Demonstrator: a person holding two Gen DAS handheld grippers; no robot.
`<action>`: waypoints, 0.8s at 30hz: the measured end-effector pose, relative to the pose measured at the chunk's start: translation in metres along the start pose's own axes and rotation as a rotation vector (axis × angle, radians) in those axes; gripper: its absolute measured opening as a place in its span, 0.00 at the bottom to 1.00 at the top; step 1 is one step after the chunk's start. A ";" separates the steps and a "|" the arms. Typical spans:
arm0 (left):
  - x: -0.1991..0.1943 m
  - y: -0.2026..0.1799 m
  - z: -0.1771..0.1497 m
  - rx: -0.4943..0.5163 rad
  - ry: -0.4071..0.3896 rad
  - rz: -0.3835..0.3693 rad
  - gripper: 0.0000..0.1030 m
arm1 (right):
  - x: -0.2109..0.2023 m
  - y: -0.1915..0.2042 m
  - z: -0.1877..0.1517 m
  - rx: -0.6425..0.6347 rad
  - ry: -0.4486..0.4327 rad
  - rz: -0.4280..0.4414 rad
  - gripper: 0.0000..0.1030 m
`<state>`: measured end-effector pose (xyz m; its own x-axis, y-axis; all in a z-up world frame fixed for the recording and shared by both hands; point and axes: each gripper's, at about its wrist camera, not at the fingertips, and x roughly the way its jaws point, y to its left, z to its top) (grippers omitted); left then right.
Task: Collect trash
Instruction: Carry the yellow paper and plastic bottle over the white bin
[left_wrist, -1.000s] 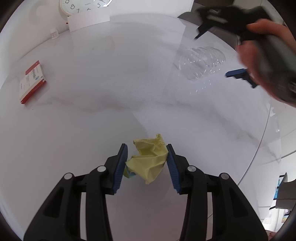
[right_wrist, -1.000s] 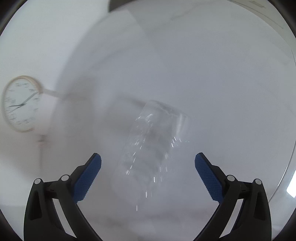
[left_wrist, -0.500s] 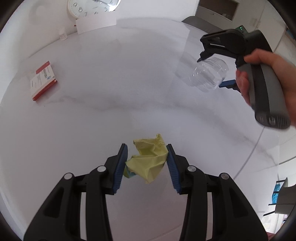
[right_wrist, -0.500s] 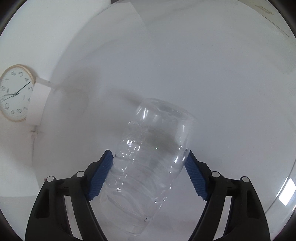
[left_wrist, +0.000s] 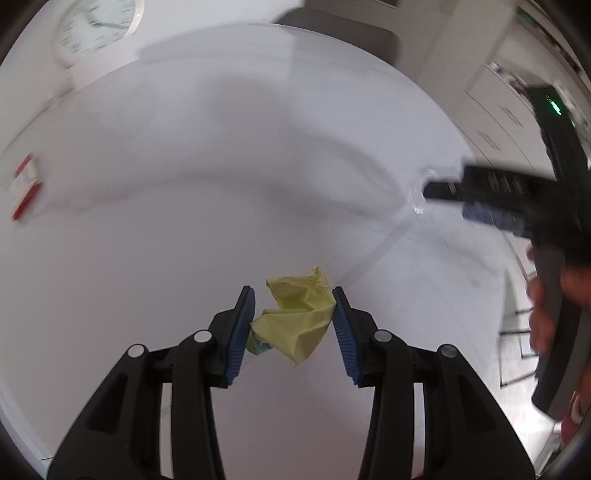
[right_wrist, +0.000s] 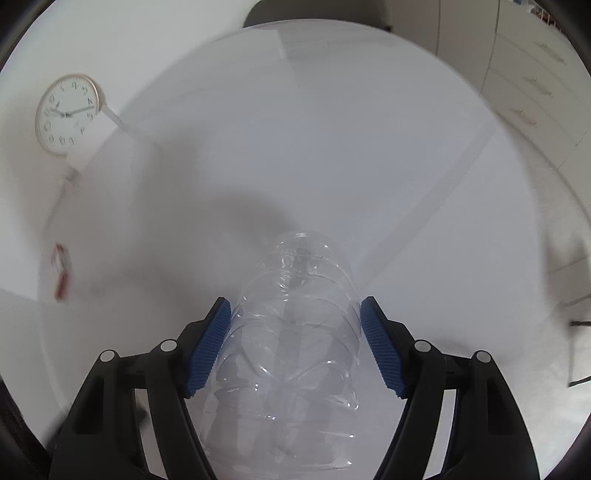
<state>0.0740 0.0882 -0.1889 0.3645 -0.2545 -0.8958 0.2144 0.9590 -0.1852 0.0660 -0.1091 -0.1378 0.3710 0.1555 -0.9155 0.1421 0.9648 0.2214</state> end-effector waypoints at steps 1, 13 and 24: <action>0.001 -0.014 -0.001 0.020 0.005 -0.012 0.41 | -0.010 -0.016 -0.011 -0.002 -0.009 -0.012 0.71; -0.001 -0.169 -0.014 0.262 0.027 -0.135 0.41 | -0.089 -0.151 -0.093 0.047 -0.089 -0.131 0.70; 0.007 -0.258 -0.048 0.398 0.100 -0.184 0.41 | -0.042 -0.241 -0.150 0.128 0.015 -0.182 0.70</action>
<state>-0.0217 -0.1552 -0.1671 0.2023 -0.3842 -0.9008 0.6061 0.7716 -0.1930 -0.1216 -0.3158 -0.2036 0.3151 -0.0153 -0.9489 0.3213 0.9426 0.0915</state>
